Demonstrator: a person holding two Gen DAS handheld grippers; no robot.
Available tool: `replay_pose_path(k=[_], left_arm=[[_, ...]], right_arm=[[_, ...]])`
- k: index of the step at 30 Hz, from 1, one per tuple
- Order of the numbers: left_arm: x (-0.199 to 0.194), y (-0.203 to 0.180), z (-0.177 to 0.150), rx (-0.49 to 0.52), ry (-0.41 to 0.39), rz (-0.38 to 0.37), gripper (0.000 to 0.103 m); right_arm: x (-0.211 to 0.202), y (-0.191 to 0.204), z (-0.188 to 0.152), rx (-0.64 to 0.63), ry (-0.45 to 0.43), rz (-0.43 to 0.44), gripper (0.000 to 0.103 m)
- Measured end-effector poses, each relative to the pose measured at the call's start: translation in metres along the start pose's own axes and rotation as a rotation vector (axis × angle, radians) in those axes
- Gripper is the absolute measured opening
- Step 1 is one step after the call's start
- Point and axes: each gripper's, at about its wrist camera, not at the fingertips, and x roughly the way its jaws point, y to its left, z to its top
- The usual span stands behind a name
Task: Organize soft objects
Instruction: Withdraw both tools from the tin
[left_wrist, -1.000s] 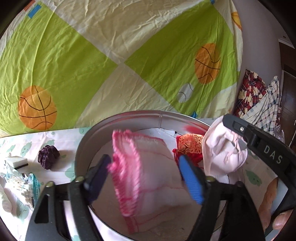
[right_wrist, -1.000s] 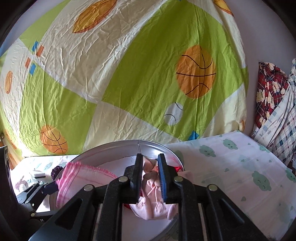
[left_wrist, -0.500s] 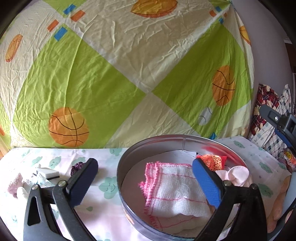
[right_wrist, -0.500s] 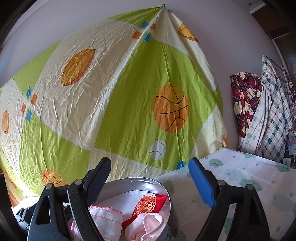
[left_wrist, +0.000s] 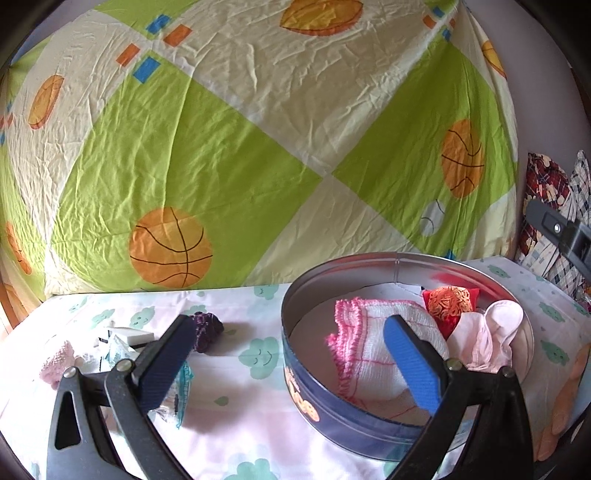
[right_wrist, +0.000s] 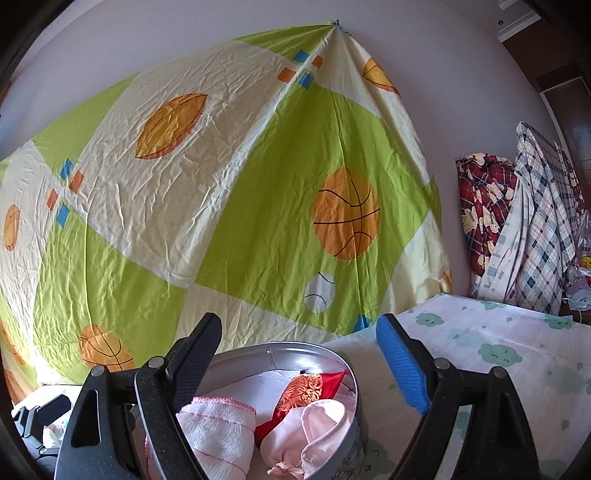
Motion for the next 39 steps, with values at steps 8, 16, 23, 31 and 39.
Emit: replay_pose_path(k=[8, 16, 23, 31, 39], left_arm=[[-0.007, 0.022, -0.004, -0.013, 0.001, 0.01, 0.103], [-0.009, 0.053, -0.008, -0.041, 0.011, 0.034, 0.103], [-0.009, 0.087, -0.011, -0.08, 0.039, 0.077, 0.103], [-0.01, 0.128, -0.014, -0.122, 0.056, 0.146, 0.103], [-0.003, 0.171, -0.02, -0.208, 0.14, 0.24, 0.103]], right_arm=[[-0.01, 0.011, -0.009, -0.017, 0.005, -0.018, 0.087], [-0.023, 0.022, -0.013, -0.016, -0.002, -0.025, 0.087], [-0.036, 0.047, -0.019, -0.057, -0.015, 0.011, 0.087], [-0.043, 0.084, -0.03, -0.097, 0.008, 0.071, 0.087], [-0.046, 0.121, -0.041, -0.116, 0.044, 0.146, 0.087]])
